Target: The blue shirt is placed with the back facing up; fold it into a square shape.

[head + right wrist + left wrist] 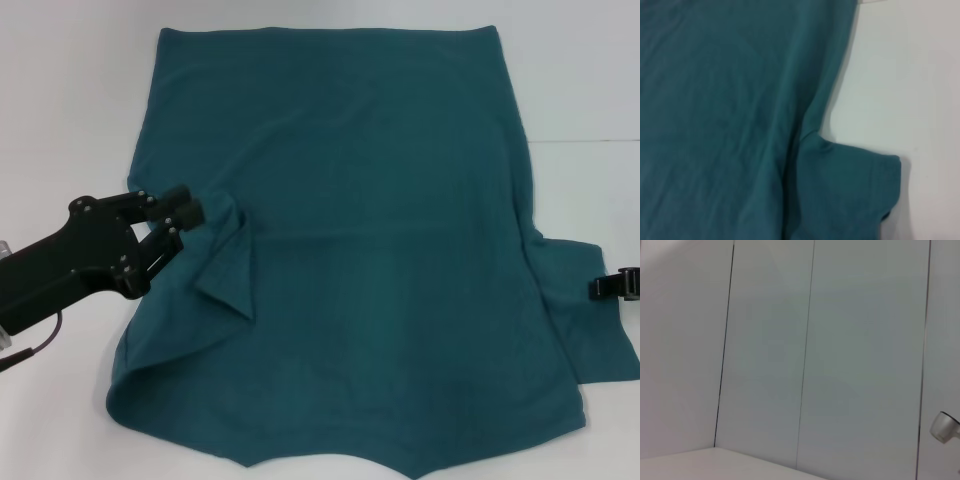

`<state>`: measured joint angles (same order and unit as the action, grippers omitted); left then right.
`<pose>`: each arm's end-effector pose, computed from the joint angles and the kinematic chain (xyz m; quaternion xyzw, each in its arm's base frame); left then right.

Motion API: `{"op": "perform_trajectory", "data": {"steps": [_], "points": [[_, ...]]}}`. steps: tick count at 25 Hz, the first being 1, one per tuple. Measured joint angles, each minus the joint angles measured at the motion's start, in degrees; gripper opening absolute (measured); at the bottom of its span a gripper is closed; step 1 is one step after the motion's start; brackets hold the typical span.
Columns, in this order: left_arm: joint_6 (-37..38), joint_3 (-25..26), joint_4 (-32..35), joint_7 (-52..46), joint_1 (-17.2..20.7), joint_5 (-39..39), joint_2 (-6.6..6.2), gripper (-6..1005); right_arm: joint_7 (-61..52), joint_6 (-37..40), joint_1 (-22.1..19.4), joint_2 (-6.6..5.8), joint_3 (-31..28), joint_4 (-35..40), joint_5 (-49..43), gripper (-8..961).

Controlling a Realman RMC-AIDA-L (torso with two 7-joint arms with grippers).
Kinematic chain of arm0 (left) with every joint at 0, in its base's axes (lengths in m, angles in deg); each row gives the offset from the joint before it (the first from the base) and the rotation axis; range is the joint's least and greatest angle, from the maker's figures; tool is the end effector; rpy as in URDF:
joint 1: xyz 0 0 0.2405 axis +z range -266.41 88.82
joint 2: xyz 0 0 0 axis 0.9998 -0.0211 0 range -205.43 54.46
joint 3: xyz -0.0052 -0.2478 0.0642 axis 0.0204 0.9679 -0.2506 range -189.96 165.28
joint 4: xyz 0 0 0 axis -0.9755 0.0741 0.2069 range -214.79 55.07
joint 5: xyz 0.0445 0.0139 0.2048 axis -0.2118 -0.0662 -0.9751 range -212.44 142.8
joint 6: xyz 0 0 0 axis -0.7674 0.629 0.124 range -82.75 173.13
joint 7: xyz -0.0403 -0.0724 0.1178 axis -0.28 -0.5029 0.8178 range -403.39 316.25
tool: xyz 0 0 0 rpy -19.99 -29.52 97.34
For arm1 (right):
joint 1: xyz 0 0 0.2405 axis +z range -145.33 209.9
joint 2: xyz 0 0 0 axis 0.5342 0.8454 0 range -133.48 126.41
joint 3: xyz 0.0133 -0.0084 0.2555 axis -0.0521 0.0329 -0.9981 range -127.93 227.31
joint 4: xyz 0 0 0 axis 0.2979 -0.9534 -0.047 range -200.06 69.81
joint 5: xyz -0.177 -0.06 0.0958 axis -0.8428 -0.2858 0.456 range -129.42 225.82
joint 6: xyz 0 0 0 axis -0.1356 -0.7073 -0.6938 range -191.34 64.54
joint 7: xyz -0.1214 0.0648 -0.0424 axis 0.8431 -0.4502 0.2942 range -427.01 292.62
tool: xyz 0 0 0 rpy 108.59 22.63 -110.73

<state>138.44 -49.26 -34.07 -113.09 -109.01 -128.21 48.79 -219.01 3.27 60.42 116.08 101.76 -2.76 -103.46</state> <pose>-0.2570 0.3057 0.0341 -0.8678 -0.1487 -0.3948 0.2626 0.3115 0.3736 0.0564 -0.7376 0.5780 -0.0086 0.3490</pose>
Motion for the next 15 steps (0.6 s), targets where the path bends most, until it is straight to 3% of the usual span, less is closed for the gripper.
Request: {"op": "perform_trajectory", "data": {"steps": [15], "points": [[0.0, 0.0, -0.49, 0.0, 0.27, 0.1, 0.07, 187, 2.15, -1.92, 0.68, 0.0, -1.57, -2.35, 1.11, 507]]}}
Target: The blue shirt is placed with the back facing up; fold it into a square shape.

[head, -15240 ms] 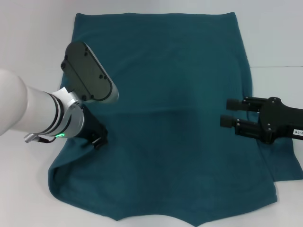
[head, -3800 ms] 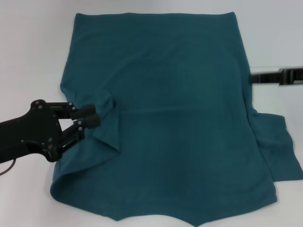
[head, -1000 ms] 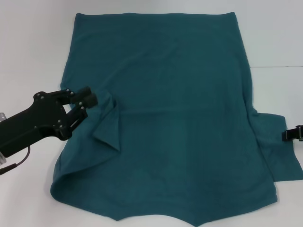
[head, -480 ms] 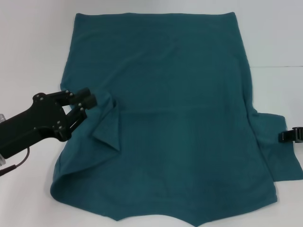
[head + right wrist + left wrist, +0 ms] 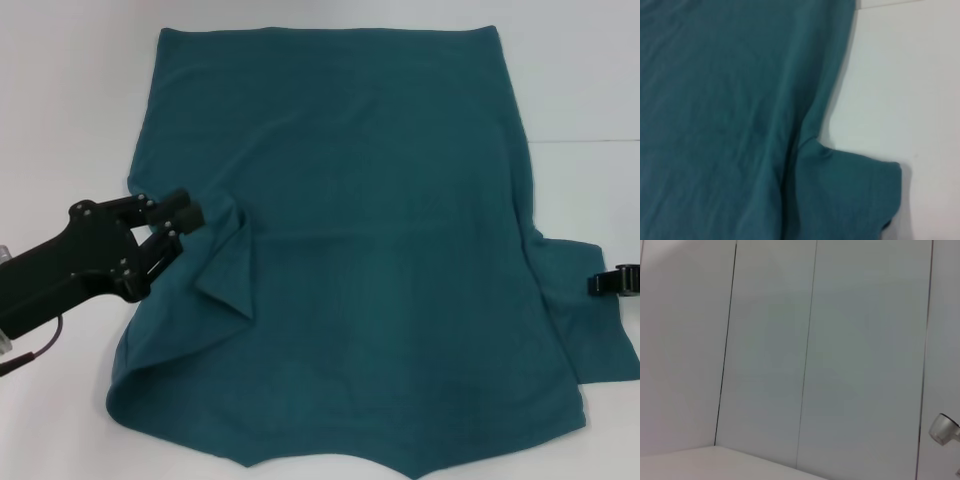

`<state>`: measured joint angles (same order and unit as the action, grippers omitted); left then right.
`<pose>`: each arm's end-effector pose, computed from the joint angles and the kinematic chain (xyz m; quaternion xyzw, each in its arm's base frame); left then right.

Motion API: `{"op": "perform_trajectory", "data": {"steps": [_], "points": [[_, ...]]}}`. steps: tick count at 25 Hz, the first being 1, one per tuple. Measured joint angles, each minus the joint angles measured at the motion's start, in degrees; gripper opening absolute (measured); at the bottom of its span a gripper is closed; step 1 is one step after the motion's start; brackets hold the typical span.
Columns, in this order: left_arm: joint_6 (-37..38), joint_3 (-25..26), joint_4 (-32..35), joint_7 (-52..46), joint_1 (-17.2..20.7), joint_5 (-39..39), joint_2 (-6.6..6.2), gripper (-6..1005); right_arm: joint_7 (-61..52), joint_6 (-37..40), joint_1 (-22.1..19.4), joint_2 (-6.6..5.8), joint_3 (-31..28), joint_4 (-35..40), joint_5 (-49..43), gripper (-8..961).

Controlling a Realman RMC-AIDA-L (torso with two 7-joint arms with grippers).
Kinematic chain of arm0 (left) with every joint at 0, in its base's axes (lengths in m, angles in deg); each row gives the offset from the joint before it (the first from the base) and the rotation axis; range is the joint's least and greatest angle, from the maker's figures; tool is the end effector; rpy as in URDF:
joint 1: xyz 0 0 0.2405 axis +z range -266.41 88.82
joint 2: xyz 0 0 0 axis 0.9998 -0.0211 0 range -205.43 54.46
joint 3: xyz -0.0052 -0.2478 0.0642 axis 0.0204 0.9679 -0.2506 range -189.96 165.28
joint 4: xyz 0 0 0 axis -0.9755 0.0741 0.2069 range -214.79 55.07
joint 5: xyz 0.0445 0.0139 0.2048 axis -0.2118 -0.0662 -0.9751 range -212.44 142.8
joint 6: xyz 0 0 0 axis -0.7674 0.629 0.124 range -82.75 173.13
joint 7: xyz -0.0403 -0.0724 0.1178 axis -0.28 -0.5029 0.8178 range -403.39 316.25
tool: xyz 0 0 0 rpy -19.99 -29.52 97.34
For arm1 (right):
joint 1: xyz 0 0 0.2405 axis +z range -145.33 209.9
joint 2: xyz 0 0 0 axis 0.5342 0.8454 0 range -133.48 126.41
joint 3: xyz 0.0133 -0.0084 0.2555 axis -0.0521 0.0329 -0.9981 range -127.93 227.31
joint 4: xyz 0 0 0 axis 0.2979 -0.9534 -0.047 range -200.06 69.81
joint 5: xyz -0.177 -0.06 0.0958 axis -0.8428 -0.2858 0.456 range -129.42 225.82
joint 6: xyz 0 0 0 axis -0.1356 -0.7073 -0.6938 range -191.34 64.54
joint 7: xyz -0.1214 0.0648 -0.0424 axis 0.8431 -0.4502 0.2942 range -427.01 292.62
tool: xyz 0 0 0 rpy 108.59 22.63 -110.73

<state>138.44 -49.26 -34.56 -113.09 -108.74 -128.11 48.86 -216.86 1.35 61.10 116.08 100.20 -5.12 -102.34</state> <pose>-0.2587 0.3039 0.0324 -0.8661 -0.1544 -0.3967 0.2619 0.3149 0.3769 0.0541 -0.7385 0.5760 0.0030 0.3506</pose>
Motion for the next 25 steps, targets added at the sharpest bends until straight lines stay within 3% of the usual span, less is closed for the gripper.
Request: {"op": "perform_trajectory", "data": {"steps": [8, 11, 16, 21, 25], "points": [[0.0, 0.09, -0.51, 0.53, -0.07, 0.33, -0.07, 186, 1.51, -0.16, 0.37, -0.17, -0.93, -2.04, 1.33, 482], [0.02, 0.09, -0.8, 0.55, -0.08, 0.59, -0.07, 186, 1.61, -0.48, 0.45, -0.18, -1.01, -2.46, 1.34, 405], [0.16, 0.09, -0.83, 0.57, -0.03, 0.6, -0.07, 187, 3.09, -1.11, 0.54, -0.16, -1.03, -3.36, 2.02, 412], [0.46, 0.51, -0.9, 0.59, 0.15, 0.6, -0.07, 186, 5.17, -1.13, 0.56, 0.04, -0.9, -3.51, 3.1, 303], [0.52, 0.54, -0.93, 0.61, 0.49, 0.6, -0.02, 187, 5.95, -1.13, 0.55, 0.13, -0.44, -3.54, 3.28, 144]]}}
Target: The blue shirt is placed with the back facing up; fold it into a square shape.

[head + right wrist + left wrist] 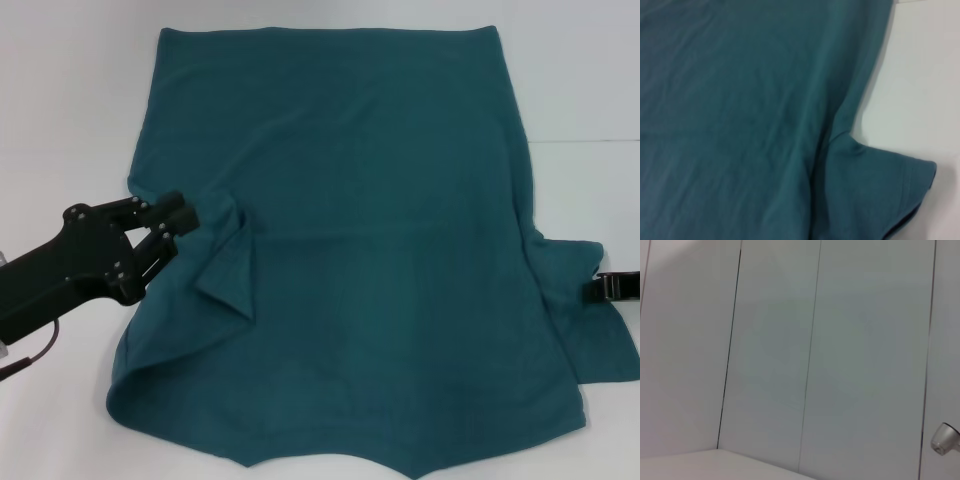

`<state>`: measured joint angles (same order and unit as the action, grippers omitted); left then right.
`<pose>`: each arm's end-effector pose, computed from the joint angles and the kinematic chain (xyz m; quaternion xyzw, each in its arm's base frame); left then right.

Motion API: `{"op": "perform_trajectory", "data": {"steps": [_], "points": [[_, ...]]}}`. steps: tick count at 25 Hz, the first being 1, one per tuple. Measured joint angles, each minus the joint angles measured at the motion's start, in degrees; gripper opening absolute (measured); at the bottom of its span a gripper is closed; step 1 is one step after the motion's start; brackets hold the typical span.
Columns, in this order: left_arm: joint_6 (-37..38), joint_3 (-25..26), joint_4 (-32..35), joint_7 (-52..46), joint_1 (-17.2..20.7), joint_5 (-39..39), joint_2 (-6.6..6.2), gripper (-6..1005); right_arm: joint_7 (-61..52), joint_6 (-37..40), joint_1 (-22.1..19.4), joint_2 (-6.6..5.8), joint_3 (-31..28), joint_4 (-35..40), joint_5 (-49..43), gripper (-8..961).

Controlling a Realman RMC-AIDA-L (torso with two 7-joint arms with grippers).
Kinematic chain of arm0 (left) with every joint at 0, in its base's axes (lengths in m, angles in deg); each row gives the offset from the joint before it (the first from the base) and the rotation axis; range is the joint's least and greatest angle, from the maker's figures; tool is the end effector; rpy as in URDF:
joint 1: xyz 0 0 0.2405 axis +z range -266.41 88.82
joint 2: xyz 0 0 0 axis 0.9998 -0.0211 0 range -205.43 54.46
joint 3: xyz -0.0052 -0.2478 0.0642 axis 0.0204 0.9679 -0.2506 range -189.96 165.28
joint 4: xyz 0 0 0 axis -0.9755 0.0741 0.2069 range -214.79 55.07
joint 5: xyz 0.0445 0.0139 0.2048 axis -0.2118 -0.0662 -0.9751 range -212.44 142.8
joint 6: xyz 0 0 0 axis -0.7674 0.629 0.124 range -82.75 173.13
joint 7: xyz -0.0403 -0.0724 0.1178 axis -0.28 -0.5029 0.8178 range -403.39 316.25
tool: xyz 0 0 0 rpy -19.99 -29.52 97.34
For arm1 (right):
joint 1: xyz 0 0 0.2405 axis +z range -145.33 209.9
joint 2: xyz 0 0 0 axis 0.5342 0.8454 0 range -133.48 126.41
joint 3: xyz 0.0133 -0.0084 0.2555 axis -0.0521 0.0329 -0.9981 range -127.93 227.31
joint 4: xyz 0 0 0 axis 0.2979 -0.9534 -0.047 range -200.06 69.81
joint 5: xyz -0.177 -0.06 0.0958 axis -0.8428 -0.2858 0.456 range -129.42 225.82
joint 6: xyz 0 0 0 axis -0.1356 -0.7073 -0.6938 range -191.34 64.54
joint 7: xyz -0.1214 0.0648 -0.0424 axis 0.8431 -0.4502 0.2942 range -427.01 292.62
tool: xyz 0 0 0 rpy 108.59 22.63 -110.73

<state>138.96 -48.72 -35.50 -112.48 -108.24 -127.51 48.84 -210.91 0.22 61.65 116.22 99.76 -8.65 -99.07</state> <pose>-0.2622 0.3003 0.0324 -0.8610 -0.1585 -0.4037 0.2656 0.3150 0.3768 0.0409 -0.7620 0.5568 0.0101 0.3304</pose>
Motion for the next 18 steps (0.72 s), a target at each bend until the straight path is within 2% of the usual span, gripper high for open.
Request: {"op": "perform_trajectory", "data": {"steps": [1, 7, 13, 18], "points": [[0.01, 0.0, 0.0, 0.0, 0.09, 0.0, 0.01, 187, 0.09, 0.0, 0.0, 0.0, 0.12, 0.0, 0.03, 104], [0.03, 0.09, 0.0, 0.01, 0.54, -0.01, 0.13, 187, 0.73, 0.09, 0.01, 0.13, 0.19, 0.2, 0.5, 21], [0.21, 0.09, 0.02, 0.0, 0.67, -0.03, 0.14, 186, 3.91, 1.27, -0.41, -0.19, -0.19, 0.8, 6.65, 20], [0.55, 0.08, -0.03, 0.0, 0.88, 0.13, 0.13, 186, 4.73, 1.93, 0.31, -0.16, -0.05, 2.15, 7.76, 19]]}}
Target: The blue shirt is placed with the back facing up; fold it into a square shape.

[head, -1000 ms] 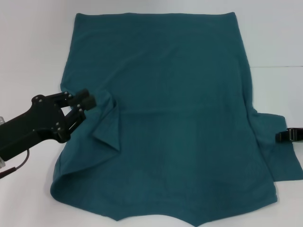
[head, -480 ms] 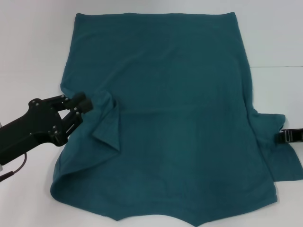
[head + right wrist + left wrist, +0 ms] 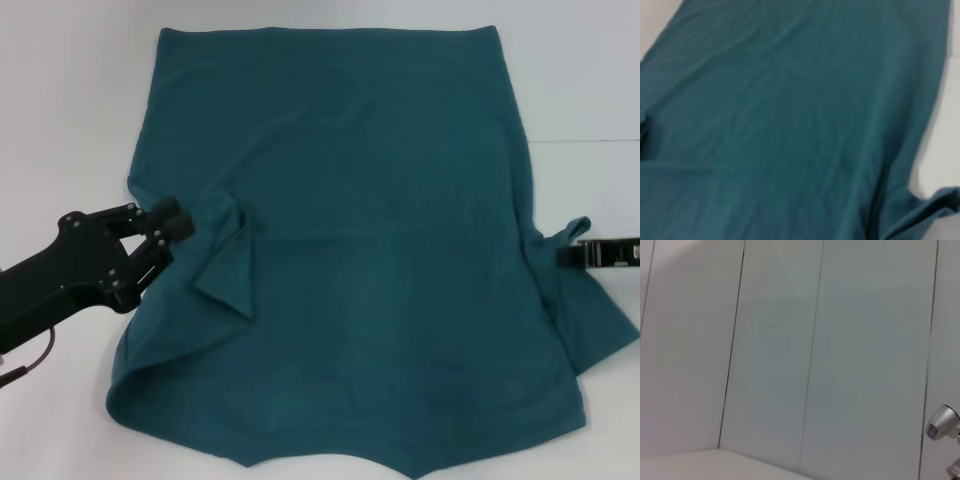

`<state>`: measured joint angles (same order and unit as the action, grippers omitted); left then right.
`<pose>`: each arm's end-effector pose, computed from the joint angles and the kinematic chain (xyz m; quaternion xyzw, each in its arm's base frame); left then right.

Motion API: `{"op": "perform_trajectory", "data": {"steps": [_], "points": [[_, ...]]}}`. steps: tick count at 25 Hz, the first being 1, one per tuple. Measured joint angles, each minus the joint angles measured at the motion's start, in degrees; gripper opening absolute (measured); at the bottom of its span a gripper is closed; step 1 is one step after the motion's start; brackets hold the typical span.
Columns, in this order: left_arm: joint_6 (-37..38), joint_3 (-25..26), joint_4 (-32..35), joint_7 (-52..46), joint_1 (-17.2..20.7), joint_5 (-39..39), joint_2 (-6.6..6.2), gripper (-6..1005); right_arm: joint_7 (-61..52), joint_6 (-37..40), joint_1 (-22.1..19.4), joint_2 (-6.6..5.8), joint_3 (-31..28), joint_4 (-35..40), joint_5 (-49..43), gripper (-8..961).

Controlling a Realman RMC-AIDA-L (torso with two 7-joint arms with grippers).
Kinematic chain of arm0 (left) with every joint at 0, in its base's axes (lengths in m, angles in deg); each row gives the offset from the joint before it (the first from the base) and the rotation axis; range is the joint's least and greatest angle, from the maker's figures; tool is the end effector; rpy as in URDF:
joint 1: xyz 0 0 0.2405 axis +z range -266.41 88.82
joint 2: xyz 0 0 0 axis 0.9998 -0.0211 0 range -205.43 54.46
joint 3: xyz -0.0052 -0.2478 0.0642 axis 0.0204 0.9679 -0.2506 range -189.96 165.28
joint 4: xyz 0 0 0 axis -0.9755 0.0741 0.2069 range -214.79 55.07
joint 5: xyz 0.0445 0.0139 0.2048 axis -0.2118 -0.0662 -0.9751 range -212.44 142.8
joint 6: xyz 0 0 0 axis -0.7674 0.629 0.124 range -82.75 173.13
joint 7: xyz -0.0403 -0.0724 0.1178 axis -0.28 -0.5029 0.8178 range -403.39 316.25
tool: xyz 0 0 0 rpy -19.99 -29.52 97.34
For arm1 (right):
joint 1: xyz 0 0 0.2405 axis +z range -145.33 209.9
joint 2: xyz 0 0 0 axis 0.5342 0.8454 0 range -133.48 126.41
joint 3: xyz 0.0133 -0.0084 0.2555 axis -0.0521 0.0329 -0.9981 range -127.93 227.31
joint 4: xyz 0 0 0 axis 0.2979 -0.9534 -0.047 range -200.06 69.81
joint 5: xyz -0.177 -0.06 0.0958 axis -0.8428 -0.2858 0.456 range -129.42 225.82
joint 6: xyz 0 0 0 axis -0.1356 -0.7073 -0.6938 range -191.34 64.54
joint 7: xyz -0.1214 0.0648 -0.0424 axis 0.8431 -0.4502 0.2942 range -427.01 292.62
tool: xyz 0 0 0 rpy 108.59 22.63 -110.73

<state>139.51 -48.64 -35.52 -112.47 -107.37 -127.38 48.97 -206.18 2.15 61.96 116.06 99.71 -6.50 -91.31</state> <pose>-0.2654 0.2952 0.0320 -0.8591 -0.1633 -0.4057 0.2657 0.2902 0.3856 0.0456 -0.7906 0.5225 0.0629 0.3131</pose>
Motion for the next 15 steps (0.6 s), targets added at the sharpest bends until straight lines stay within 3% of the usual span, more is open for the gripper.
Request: {"op": "perform_trajectory", "data": {"steps": [9, 15], "points": [[1.4, 1.17, -0.22, 0.0, 0.86, 1.46, 0.07, 187, 1.17, 0.07, 3.58, 0.04, 0.19, 1.06, 1.06, 35], [2.45, 2.8, -0.67, 0.0, 1.15, 1.51, 0.08, 187, 3.08, -0.27, 7.6, -0.05, 0.43, -3.45, 0.74, 46]]}}
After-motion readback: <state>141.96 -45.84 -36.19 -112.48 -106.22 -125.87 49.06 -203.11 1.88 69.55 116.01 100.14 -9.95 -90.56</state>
